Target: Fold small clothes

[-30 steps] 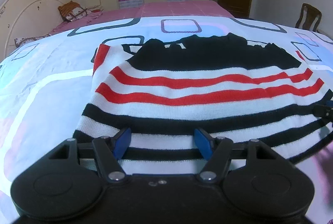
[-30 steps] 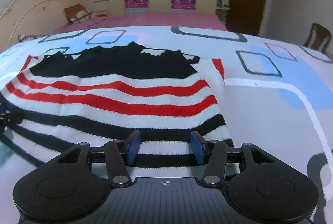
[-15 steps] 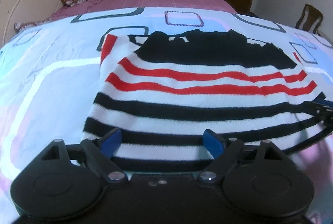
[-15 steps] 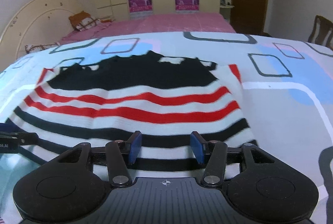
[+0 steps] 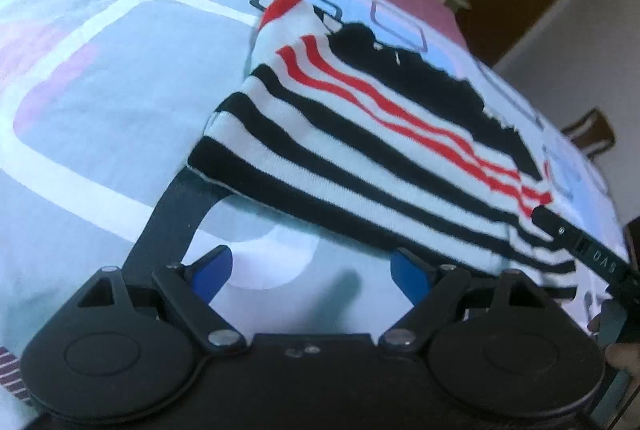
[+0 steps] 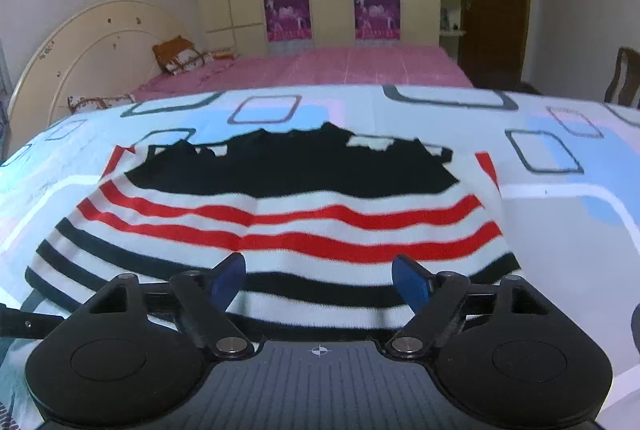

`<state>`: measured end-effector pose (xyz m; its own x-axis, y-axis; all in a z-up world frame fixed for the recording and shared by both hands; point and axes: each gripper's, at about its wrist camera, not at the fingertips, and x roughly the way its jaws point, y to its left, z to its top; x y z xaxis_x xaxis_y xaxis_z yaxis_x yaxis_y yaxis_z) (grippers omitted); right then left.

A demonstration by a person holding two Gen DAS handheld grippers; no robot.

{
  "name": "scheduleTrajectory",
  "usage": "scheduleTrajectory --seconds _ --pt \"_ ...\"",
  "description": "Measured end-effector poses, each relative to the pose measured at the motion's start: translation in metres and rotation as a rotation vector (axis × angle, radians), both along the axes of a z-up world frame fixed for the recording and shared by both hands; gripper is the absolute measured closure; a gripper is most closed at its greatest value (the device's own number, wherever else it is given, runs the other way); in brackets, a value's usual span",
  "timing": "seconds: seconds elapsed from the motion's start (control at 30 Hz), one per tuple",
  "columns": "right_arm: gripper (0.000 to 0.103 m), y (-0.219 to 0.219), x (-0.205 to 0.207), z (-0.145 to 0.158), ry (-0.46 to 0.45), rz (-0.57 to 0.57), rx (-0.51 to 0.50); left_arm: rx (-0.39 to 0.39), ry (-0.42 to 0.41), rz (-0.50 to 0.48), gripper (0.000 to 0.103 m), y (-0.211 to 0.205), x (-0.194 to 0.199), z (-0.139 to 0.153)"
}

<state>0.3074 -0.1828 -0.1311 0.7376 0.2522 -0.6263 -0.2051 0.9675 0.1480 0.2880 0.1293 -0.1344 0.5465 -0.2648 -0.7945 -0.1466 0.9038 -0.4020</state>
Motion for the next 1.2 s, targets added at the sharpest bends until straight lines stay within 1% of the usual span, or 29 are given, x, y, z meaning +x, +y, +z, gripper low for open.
scheduleTrajectory --seconds 0.1,0.13,0.17,0.2,0.23,0.4,0.43,0.5,0.53,0.57,0.6,0.63,0.67,0.7,0.73,0.8,0.87,0.93,0.97,1.03,1.1,1.2 --pt "0.024 0.005 0.002 0.001 -0.01 0.004 0.0 -0.061 -0.028 0.029 0.017 0.003 0.007 -0.004" --pt "0.027 0.006 0.004 0.001 -0.008 0.005 0.002 -0.081 -0.038 0.041 0.017 0.003 0.011 -0.005" --pt "0.033 0.008 0.005 0.0 -0.006 0.006 0.004 -0.098 -0.051 0.05 0.017 0.004 0.015 -0.007" --pt "0.051 0.01 0.008 0.0 0.001 0.012 0.007 -0.114 -0.061 0.064 0.016 0.003 0.02 -0.009" --pt "0.056 0.012 0.011 -0.002 0.014 0.016 0.006 -0.129 -0.071 0.076 0.015 0.003 0.024 -0.01" --pt "0.056 0.021 0.025 -0.007 0.022 0.017 -0.006 -0.218 -0.118 0.141 0.014 0.004 0.05 -0.02" --pt "0.056 0.024 0.028 -0.007 0.021 0.019 -0.009 -0.228 -0.13 0.148 0.015 0.005 0.053 -0.021" --pt "0.056 0.029 0.034 -0.007 0.017 0.021 -0.007 -0.236 -0.155 0.166 0.021 0.005 0.06 -0.024" --pt "0.056 0.032 0.036 -0.008 0.015 0.023 -0.007 -0.238 -0.165 0.18 0.027 0.006 0.061 -0.026" --pt "0.056 0.035 0.04 -0.009 0.013 0.025 -0.013 -0.241 -0.173 0.196 0.037 0.007 0.063 -0.028" --pt "0.056 0.039 0.043 -0.012 0.014 0.026 -0.028 -0.243 -0.178 0.212 0.043 0.009 0.064 -0.03" --pt "0.056 0.044 0.048 -0.018 0.029 0.028 -0.055 -0.242 -0.181 0.226 0.052 0.01 0.064 -0.031" --pt "0.056 0.048 0.053 -0.026 0.059 0.036 -0.08 -0.244 -0.183 0.235 0.058 0.012 0.065 -0.033" --pt "0.056 0.05 0.054 -0.033 0.066 0.04 -0.092 -0.248 -0.185 0.24 0.061 0.014 0.064 -0.035" --pt "0.056 0.053 0.053 -0.033 0.05 0.042 -0.108 -0.252 -0.186 0.24 0.063 0.015 0.064 -0.035" --pt "0.056 0.055 0.054 -0.029 0.046 0.046 -0.126 -0.263 -0.187 0.243 0.065 0.017 0.064 -0.037" --pt "0.056 0.051 0.053 -0.022 0.016 0.02 -0.089 -0.273 -0.189 0.25 0.069 0.018 0.063 -0.038" --pt "0.056 0.055 0.058 -0.027 0.048 0.029 -0.082 -0.28 -0.19 0.258 0.071 0.018 0.063 -0.038" --pt "0.056 0.058 0.059 -0.034 0.062 0.039 -0.101 -0.285 -0.19 0.261 0.073 0.019 0.062 -0.039" --pt "0.056 0.062 0.057 -0.039 0.031 0.051 -0.141 -0.293 -0.187 0.273 0.075 0.02 0.062 -0.038" --pt "0.056 0.061 0.058 -0.038 0.041 0.043 -0.132 -0.292 -0.188 0.283 0.077 0.02 0.061 -0.036" --pt "0.056 0.062 0.058 -0.04 0.033 0.047 -0.141 -0.286 -0.196 0.298 0.081 0.018 0.059 -0.031"
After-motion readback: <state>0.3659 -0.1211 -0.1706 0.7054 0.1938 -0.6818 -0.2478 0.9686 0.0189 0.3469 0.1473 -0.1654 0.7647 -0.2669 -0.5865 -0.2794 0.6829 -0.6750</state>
